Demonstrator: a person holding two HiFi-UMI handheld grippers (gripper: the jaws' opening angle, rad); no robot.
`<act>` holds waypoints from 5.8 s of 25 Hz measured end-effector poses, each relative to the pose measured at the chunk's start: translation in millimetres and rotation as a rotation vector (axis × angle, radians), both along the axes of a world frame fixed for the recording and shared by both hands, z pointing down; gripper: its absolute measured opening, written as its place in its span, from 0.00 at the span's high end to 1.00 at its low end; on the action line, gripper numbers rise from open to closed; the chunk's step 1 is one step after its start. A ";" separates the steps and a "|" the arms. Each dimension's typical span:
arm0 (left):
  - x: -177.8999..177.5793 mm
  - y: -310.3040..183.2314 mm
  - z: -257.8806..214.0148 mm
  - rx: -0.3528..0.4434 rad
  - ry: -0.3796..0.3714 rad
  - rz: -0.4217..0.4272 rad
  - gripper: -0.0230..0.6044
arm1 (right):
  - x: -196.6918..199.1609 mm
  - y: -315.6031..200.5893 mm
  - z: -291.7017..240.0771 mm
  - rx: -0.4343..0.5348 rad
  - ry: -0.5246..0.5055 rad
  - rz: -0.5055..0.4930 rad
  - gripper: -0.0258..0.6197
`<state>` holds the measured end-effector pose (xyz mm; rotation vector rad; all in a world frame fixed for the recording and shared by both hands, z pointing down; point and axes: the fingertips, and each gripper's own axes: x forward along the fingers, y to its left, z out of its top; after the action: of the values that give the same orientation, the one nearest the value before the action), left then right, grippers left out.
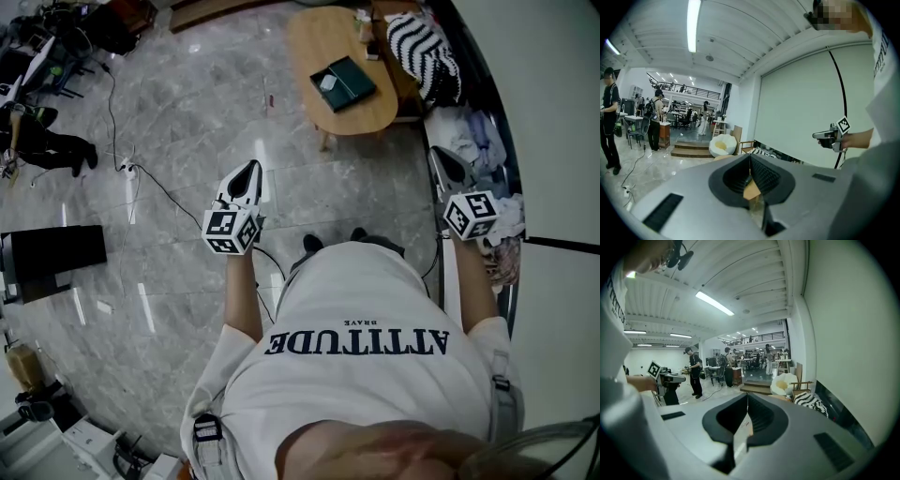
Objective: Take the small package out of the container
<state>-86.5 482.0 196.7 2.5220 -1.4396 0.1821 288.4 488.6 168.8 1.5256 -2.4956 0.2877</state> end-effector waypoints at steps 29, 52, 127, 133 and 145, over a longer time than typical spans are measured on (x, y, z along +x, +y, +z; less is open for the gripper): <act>-83.0 -2.4 22.1 -0.028 0.014 0.038 0.93 | -88.1 9.3 19.4 -0.043 0.020 0.028 0.93; -63.1 -140.5 26.1 -0.071 -0.009 -0.063 0.93 | -85.8 -188.1 39.3 -0.092 -0.022 -0.119 0.93; -21.5 -584.7 258.4 -0.337 -0.006 0.416 0.93 | -161.7 -545.0 288.2 -0.606 0.072 0.019 0.92; -6.0 -599.3 284.1 -0.341 -0.019 0.371 0.93 | -152.1 -566.5 344.0 -0.661 0.083 -0.034 0.92; 19.9 -606.5 359.7 -0.460 0.055 0.213 0.93 | -157.5 -608.1 473.4 -0.805 0.056 -0.123 0.92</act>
<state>-66.6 -124.6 556.4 2.2673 -0.9686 0.4237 131.0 -119.5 642.2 1.0143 -2.0076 1.0493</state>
